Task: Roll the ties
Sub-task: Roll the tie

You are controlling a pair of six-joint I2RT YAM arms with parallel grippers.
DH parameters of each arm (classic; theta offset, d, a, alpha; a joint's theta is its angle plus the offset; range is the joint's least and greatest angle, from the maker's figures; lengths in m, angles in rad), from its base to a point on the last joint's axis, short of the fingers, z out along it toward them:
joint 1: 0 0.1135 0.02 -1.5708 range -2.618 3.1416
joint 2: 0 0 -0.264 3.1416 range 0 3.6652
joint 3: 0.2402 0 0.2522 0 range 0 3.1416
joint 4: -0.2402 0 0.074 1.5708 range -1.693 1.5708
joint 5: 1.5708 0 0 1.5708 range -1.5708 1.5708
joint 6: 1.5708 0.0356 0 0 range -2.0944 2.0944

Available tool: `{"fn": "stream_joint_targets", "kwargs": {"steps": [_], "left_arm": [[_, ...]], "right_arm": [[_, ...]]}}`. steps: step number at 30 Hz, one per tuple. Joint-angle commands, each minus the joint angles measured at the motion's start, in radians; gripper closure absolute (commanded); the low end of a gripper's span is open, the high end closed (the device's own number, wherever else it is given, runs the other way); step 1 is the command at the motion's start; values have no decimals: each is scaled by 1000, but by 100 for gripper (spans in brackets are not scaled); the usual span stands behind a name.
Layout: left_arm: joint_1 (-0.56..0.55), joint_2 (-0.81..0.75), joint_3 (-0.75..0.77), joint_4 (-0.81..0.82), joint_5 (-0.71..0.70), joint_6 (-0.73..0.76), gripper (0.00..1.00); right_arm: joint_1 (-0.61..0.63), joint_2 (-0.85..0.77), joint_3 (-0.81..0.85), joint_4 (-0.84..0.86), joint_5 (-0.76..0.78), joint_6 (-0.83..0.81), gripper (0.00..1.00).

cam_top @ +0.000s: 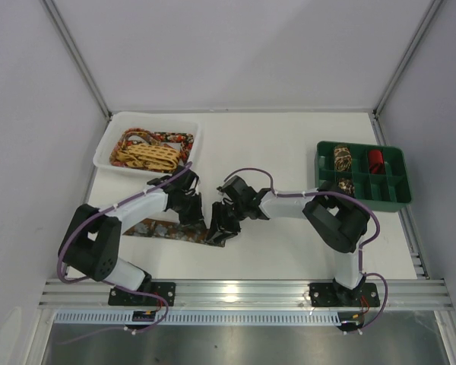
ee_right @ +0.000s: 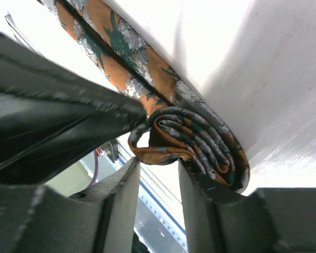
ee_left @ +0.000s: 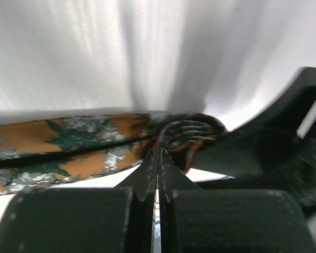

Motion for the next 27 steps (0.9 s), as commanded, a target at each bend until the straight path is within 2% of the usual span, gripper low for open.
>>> {"fn": "stream_joint_targets", "kwargs": {"steps": [1, 12, 19, 27], "left_arm": [[8, -46, 49, -3, 75, 3, 99], [8, -131, 48, -53, 41, -37, 99], [7, -130, 21, -13, 113, -52, 99], [7, -124, -3, 26, 162, -71, 99]], "right_arm": [[-5, 1, -29, 55, 12, -12, 60], [-12, -1, -41, 79, -12, -29, 64], [-18, -44, -71, 79, -15, -41, 58], [-33, -96, -112, 95, -12, -49, 60]]}}
